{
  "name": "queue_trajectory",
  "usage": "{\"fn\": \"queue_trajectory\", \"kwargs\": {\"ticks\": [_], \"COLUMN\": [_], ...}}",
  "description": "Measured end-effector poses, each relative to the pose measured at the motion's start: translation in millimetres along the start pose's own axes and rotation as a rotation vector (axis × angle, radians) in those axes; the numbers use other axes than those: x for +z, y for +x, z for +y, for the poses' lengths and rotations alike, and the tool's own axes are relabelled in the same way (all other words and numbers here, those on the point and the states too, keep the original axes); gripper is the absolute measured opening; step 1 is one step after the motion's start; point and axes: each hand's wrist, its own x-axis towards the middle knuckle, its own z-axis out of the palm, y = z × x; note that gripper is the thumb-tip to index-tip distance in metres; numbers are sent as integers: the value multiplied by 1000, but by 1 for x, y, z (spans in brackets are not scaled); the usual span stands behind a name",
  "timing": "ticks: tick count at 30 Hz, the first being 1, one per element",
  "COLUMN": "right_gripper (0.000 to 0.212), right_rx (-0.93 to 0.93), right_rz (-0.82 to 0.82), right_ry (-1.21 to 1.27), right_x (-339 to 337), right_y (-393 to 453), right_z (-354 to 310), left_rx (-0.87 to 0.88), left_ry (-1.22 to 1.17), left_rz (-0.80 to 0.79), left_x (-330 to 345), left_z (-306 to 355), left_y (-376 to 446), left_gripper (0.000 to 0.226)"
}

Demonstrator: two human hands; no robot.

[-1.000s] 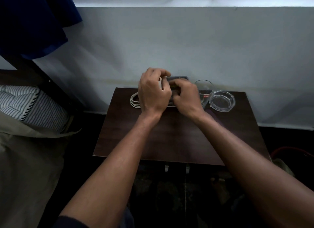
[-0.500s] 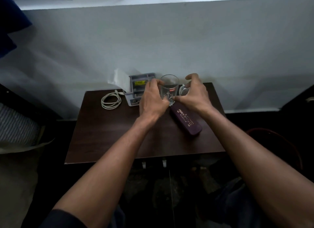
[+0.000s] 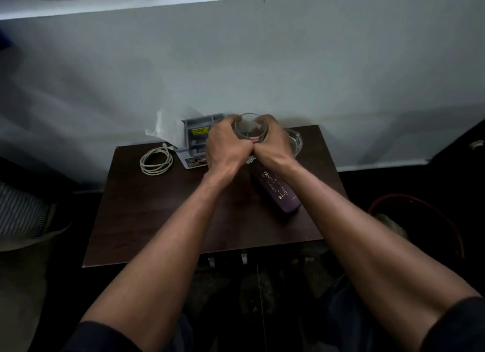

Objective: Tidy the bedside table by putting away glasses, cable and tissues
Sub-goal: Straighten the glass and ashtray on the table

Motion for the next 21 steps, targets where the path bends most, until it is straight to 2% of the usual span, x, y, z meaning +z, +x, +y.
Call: {"fn": "queue_trajectory", "kwargs": {"ticks": [3, 7, 9, 12, 21], "right_gripper": [55, 73, 73, 72, 73], "right_rx": [-43, -58, -42, -7, 65], "right_rz": [74, 209, 275, 327, 264], "right_ry": [61, 30, -23, -90, -168], "right_x": [-11, -37, -48, -56, -55], "right_y": [3, 12, 12, 11, 18], "right_z": [-14, -20, -12, 3, 22], "left_rx": [4, -150, -179, -224, -318], "left_ry": [-219, -521, -537, -559, -565], "left_rz": [88, 67, 3, -69, -77], "left_x": [-2, 11, 26, 44, 53], "left_z": [9, 15, 10, 7, -2], "left_y": [5, 8, 3, -3, 3], "left_gripper": [55, 28, 18, 23, 14]}}
